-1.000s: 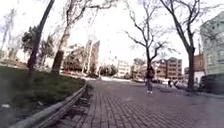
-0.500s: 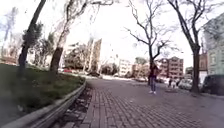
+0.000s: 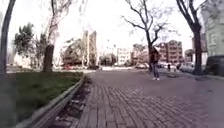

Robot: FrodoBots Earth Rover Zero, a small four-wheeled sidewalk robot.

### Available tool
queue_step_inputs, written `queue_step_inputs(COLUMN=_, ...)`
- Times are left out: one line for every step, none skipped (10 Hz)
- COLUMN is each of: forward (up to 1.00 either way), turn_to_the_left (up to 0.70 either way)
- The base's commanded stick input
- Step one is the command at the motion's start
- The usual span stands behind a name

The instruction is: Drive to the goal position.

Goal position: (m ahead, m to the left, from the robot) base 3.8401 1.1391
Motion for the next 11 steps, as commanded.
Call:
queue_step_inputs(forward=0.70, turn_to_the_left=-0.25)
queue_step_inputs(forward=0.70, turn_to_the_left=0.00)
queue_step_inputs(forward=0.70, turn_to_the_left=0.00)
queue_step_inputs(forward=0.70, turn_to_the_left=0.00)
queue_step_inputs(forward=0.70, turn_to_the_left=-0.12)
queue_step_inputs(forward=0.70, turn_to_the_left=-0.30)
queue_step_inputs(forward=0.70, turn_to_the_left=-0.24)
queue_step_inputs(forward=0.70, turn_to_the_left=-0.08)
queue_step_inputs(forward=0.70, turn_to_the_left=0.00)
queue_step_inputs(forward=0.70, turn_to_the_left=0.00)
queue_step_inputs(forward=0.70, turn_to_the_left=0.00)
